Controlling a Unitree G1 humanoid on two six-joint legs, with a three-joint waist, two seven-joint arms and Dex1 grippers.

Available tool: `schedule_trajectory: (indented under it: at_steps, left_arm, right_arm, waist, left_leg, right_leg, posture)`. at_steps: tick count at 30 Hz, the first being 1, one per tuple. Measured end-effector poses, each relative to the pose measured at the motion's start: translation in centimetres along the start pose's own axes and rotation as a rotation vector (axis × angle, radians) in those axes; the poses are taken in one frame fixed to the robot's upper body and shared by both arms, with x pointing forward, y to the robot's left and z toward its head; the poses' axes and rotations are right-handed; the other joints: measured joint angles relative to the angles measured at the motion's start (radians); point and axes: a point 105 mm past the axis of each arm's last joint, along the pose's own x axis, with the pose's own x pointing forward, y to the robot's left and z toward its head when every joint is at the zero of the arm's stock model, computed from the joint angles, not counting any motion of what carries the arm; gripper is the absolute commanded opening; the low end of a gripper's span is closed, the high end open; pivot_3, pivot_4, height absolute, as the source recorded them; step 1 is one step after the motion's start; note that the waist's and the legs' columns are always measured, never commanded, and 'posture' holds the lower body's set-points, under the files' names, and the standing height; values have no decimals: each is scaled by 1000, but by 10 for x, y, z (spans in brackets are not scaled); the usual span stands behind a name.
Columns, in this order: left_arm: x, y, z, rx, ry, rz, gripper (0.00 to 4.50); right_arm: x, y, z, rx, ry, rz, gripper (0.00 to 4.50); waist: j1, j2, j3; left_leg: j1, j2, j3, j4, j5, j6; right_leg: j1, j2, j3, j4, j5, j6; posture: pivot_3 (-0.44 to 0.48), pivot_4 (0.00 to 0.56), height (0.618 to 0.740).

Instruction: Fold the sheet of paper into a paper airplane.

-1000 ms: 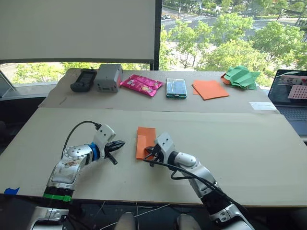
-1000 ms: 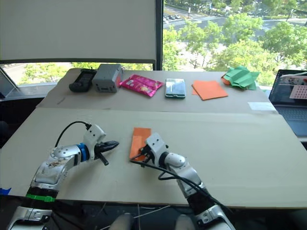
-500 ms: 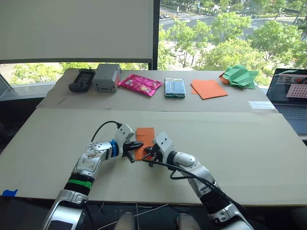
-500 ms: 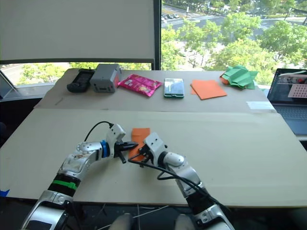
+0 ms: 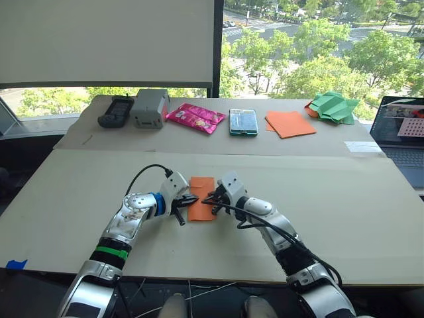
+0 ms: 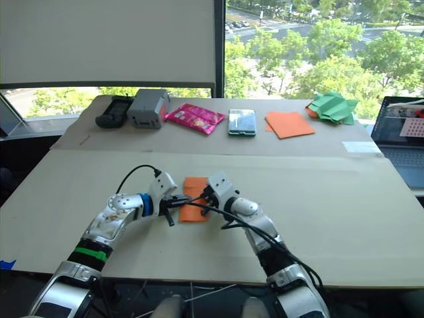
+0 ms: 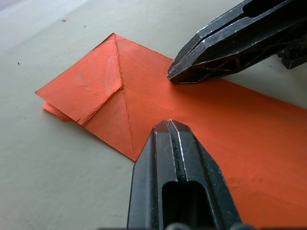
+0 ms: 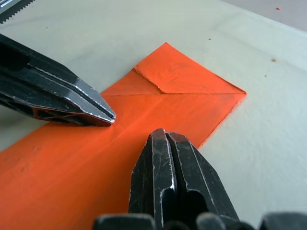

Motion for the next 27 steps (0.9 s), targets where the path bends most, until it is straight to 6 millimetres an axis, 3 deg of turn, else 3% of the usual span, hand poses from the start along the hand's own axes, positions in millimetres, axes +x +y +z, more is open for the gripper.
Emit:
schedule_trajectory:
  at_steps: [17, 27]
  left_arm:
    - [-4, -5, -2, 12, 6, 12, 0]
    - [-5, -5, -3, 11, 9, 14, 0]
  right_arm:
    - [31, -30, 10, -4, 5, -87, 38]
    - [25, -20, 4, -29, -16, -35, 38]
  waist:
    - [-3, 1, -1]
    - [-3, 1, -3]
  left_leg:
    - [2, 0, 0, 0, 1, 2]
    - [3, 0, 0, 0, 1, 2]
  right_leg:
    - [0, 0, 1, 5, -1, -1]
    - [0, 0, 1, 10, -6, 0]
  posture:
    - [0, 150, 702]
    - [0, 150, 702]
